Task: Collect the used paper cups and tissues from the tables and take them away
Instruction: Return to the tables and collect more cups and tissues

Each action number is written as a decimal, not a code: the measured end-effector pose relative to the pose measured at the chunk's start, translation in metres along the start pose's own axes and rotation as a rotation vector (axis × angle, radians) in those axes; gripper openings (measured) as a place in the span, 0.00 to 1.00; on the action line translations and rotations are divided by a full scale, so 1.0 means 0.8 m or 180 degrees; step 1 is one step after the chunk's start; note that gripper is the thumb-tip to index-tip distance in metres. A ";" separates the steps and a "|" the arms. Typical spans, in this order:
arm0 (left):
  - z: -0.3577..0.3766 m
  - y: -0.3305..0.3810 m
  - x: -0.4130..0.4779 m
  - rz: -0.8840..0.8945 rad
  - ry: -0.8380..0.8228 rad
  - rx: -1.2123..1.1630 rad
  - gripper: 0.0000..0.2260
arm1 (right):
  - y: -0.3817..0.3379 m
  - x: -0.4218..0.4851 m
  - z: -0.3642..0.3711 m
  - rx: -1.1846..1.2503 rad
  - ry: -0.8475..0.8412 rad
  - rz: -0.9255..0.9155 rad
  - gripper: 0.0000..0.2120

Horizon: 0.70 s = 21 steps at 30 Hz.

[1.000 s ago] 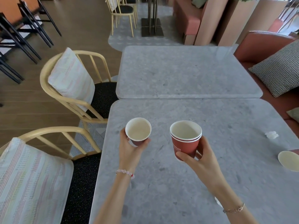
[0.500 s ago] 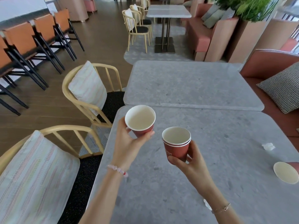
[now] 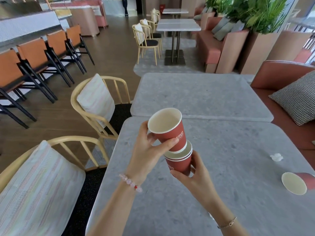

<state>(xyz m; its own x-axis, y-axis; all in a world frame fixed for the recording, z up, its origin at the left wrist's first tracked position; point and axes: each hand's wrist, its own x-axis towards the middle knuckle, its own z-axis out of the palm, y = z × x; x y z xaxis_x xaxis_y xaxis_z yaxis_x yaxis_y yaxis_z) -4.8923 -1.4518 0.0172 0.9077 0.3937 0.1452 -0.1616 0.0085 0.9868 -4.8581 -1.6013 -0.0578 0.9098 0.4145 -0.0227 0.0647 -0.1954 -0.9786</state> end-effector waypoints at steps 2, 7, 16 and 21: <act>0.005 -0.006 -0.004 0.0077 -0.0056 0.0275 0.28 | -0.004 -0.002 -0.002 0.0025 0.0007 -0.0052 0.30; 0.016 -0.024 -0.006 0.0026 -0.0102 0.0851 0.29 | -0.010 0.001 -0.010 0.0047 0.0077 -0.0210 0.29; 0.015 -0.036 -0.013 -0.0082 -0.0309 0.1062 0.36 | -0.004 0.004 -0.015 0.0110 0.0147 -0.0175 0.29; 0.005 -0.035 -0.013 0.0119 -0.0315 0.1503 0.31 | 0.002 0.009 -0.024 0.0068 0.0297 -0.0116 0.31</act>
<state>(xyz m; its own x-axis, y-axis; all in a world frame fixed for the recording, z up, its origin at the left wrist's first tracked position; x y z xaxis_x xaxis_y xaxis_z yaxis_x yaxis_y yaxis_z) -4.8959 -1.4602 -0.0120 0.9408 0.2962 0.1647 -0.0222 -0.4313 0.9019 -4.8436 -1.6154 -0.0553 0.9412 0.3364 0.0312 0.0906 -0.1623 -0.9826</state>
